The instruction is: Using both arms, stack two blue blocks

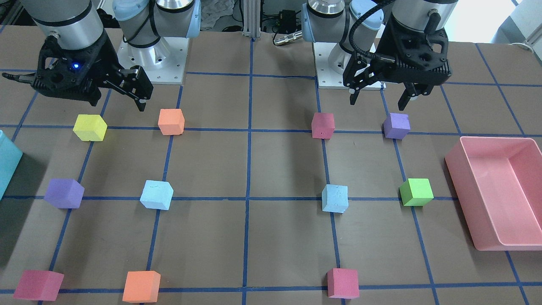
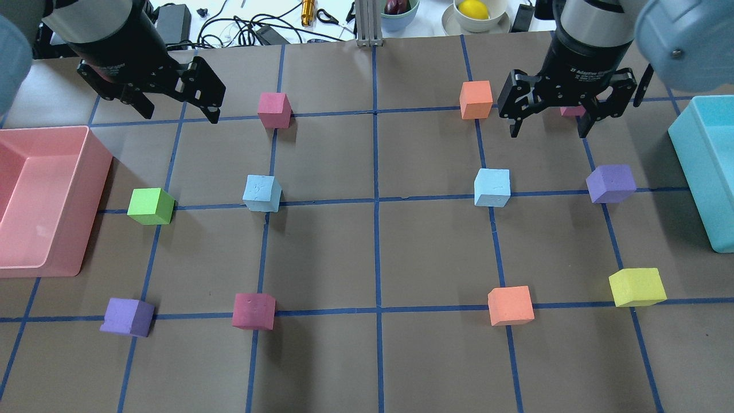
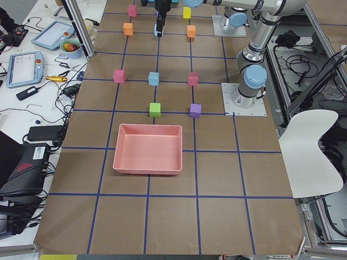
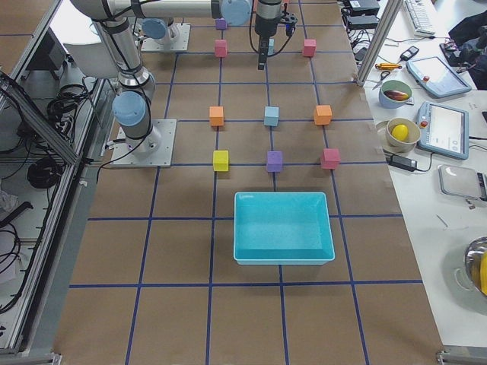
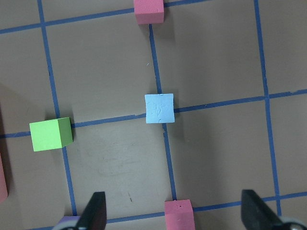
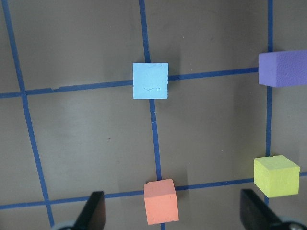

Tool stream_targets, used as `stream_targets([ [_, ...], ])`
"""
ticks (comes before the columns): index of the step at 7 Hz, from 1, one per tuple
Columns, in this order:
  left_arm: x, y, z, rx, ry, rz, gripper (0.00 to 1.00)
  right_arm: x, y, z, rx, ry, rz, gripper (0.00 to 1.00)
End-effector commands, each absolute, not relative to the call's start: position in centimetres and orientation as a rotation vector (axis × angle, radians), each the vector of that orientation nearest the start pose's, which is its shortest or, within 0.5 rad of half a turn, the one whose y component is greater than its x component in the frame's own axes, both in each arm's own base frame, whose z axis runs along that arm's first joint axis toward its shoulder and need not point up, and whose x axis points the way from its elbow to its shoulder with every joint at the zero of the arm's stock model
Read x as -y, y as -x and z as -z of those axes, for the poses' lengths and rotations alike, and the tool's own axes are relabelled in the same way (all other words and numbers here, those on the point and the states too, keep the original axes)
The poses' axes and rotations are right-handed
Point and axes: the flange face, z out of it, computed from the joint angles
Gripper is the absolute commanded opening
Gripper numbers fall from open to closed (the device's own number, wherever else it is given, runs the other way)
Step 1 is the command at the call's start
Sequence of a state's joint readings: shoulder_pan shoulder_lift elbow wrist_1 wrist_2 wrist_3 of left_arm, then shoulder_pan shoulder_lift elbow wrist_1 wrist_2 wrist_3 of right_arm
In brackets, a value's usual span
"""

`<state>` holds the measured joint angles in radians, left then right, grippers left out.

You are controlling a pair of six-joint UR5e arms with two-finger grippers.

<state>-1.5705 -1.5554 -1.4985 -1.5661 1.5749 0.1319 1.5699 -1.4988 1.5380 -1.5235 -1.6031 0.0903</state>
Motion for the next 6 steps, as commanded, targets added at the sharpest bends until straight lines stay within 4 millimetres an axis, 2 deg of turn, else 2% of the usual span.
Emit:
stream_targets([
  [1,49.2,13.3,-53.2,-3.121,-0.206,0.141,1.00,57.5,-12.7,-38.2,-3.166,-0.144,-0.157,1.00],
  [2,49.2,13.3,-53.2,-3.121,-0.206,0.143,1.00,60.2,-12.7,-34.7,-3.168,-0.144,-0.113,1.00],
  [4,49.2,13.3,-53.2,-3.121,-0.206,0.141,1.00,61.6,-12.7,-27.1,-3.150,-0.153,-0.253,1.00],
  [5,49.3,13.3,-52.9,-3.122,-0.206,0.131,1.00,61.3,-12.7,-25.3,-3.147,-0.153,-0.277,1.00],
  [6,50.2,13.2,-51.5,-3.118,-0.208,0.095,1.00,60.4,-12.7,-23.8,-3.145,-0.147,-0.318,1.00],
])
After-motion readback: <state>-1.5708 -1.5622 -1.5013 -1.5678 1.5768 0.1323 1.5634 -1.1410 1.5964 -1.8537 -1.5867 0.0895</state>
